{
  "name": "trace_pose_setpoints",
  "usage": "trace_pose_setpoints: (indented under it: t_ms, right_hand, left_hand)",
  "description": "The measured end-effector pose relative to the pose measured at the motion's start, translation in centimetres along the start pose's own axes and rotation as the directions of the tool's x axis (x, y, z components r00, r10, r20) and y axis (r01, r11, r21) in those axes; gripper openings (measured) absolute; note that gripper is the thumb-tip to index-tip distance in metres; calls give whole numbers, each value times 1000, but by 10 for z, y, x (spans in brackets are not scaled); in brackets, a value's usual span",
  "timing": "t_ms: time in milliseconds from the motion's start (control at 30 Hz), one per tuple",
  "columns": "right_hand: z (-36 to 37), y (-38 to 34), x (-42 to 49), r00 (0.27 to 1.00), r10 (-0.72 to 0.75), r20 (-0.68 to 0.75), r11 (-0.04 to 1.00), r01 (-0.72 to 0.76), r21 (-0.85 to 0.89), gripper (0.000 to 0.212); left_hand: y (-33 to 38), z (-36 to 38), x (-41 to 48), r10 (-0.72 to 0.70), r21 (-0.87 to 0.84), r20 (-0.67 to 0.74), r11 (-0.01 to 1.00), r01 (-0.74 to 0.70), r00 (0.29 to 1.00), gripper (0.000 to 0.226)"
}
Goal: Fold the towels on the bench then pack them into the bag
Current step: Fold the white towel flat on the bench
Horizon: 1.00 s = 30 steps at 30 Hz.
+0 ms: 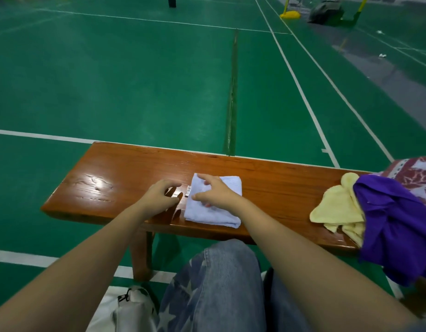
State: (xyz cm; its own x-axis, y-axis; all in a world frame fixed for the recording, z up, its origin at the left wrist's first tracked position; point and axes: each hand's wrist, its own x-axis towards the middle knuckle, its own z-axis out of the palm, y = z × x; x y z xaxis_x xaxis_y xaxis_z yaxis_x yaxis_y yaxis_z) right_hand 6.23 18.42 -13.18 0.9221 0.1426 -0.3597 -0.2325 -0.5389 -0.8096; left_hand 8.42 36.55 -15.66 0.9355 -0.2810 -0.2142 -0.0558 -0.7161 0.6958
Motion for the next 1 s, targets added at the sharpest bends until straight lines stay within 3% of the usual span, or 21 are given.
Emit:
trace_pose_setpoints:
  t_ms: [133,300,367,467,600,1000]
  right_hand:
    - [-25,23,-12,982,-26,-186,996,9,-89,61]
    - [-41,57,-39,984,-34,-175,921,-37,-388,65]
    - [-38,66,-45,979,-3,-202,926,-73,-371,66]
    - [-35,68,-48,963,36,-268,963,-105,-248,66]
    - [-29,63,-44,985,22,-170,976,-58,-211,72]
    - [-24,62,-37,979,-16,-203,987,-17,-159,74]
  left_hand:
    - [13,11,0,-7,-93,-29,996,5,1000,43]
    - [28,26,-3,144,110,22,983,-145,989,60]
    - [32,34,-5,154,151,78,975,-164,985,67]
    - [33,44,-8,74,112,42,991,-79,996,71]
    - [34,48,-10,-8,43,10,999,8,1000,70]
    - [38,51,-10,118,28,-5,993,-118,993,70]
